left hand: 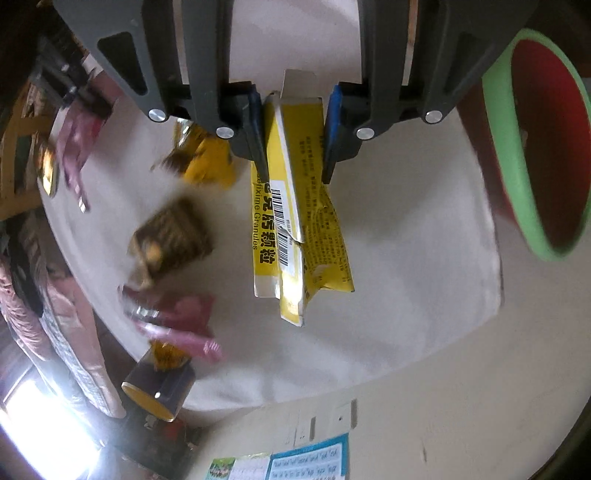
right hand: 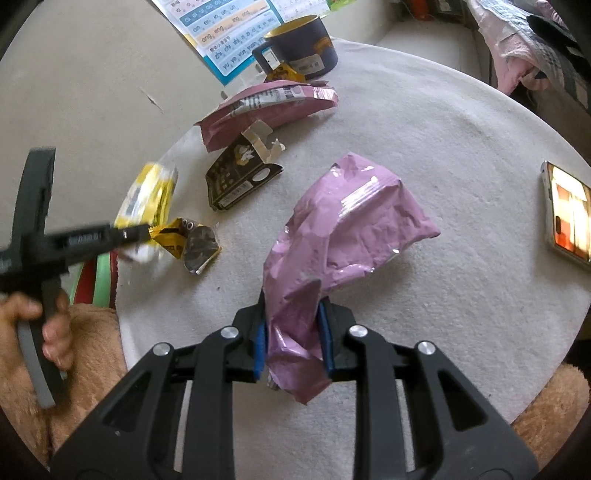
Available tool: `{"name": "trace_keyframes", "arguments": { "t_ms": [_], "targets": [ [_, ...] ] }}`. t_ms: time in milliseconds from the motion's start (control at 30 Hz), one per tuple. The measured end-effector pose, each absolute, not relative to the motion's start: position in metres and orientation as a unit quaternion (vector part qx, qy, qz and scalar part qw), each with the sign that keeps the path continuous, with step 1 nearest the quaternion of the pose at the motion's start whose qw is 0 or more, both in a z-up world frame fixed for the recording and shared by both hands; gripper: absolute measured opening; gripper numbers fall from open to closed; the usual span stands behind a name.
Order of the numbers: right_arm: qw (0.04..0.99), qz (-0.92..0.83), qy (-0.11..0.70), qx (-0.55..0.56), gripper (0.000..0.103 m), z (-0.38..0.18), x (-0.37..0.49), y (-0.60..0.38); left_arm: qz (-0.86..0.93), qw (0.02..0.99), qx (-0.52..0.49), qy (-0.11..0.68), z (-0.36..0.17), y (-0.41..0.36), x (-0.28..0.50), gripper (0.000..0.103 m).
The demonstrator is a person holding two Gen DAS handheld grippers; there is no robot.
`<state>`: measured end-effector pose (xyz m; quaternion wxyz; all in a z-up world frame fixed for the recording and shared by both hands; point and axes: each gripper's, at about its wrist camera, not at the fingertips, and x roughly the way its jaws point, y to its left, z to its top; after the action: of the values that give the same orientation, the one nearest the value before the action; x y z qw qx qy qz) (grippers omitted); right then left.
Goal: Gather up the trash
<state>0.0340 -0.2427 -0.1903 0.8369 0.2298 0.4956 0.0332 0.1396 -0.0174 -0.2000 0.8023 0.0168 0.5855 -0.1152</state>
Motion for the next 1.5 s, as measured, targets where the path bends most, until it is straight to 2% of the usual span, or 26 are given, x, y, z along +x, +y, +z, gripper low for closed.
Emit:
{"name": "trace_keyframes", "arguments": {
  "t_ms": [67,200,267,367,567,600,633,800,833,933,967,1000,1067,1133,1500],
  "targets": [
    [0.838,0.030,0.497,0.224,0.027,-0.188,0.034,-0.241,-0.109,0.801,0.019,0.589,-0.206,-0.015,0.136,0.036],
    [0.839,0.019,0.497,0.221,0.037,-0.183,0.032,-0.240,-0.113,0.809,0.009,0.577,-0.199,-0.013,0.126,0.043],
    [0.839,0.014,0.496,0.224,0.051,-0.180,0.031,-0.241,-0.116,0.816,0.016,0.566,-0.194,-0.014,0.126,0.053],
    [0.839,0.009,0.492,0.233,0.062,-0.176,0.029,-0.243,-0.116,0.816,0.010,0.567,-0.194,-0.013,0.128,0.055],
    [0.838,-0.013,0.488,0.244,0.065,-0.171,0.026,-0.249,-0.104,0.806,-0.010,0.583,-0.208,-0.010,0.138,0.052],
    [0.837,-0.018,0.488,0.248,0.065,-0.171,0.027,-0.251,-0.105,0.803,-0.014,0.587,-0.209,-0.009,0.138,0.048],
    [0.834,-0.021,0.490,0.254,0.065,-0.172,0.029,-0.253,-0.107,0.800,-0.018,0.590,-0.211,-0.009,0.138,0.039],
    [0.819,-0.023,0.505,0.272,0.065,-0.183,0.048,-0.251,-0.105,0.806,-0.024,0.582,-0.210,-0.007,0.135,0.028],
    [0.815,-0.021,0.510,0.275,0.062,-0.186,0.052,-0.250,-0.105,0.807,-0.026,0.580,-0.209,-0.007,0.134,0.026],
    [0.807,-0.014,0.524,0.272,0.027,-0.192,0.059,-0.243,-0.102,0.815,-0.028,0.569,-0.204,-0.004,0.128,0.024],
    [0.808,-0.009,0.522,0.271,0.020,-0.191,0.058,-0.241,-0.101,0.818,-0.028,0.565,-0.202,-0.003,0.125,0.024],
    [0.812,-0.009,0.519,0.266,0.020,-0.187,0.057,-0.239,-0.101,0.824,-0.027,0.558,-0.197,-0.001,0.121,0.024],
    [0.826,-0.007,0.508,0.246,0.011,-0.177,0.053,-0.235,-0.101,0.832,-0.025,0.545,-0.190,0.001,0.117,0.024],
    [0.834,-0.004,0.498,0.237,0.007,-0.168,0.049,-0.232,-0.099,0.838,-0.025,0.536,-0.184,0.004,0.114,0.024],
    [0.848,0.005,0.477,0.230,0.007,-0.144,0.039,-0.224,-0.105,0.852,-0.049,0.510,-0.155,0.030,0.080,0.024]
  ]
}}
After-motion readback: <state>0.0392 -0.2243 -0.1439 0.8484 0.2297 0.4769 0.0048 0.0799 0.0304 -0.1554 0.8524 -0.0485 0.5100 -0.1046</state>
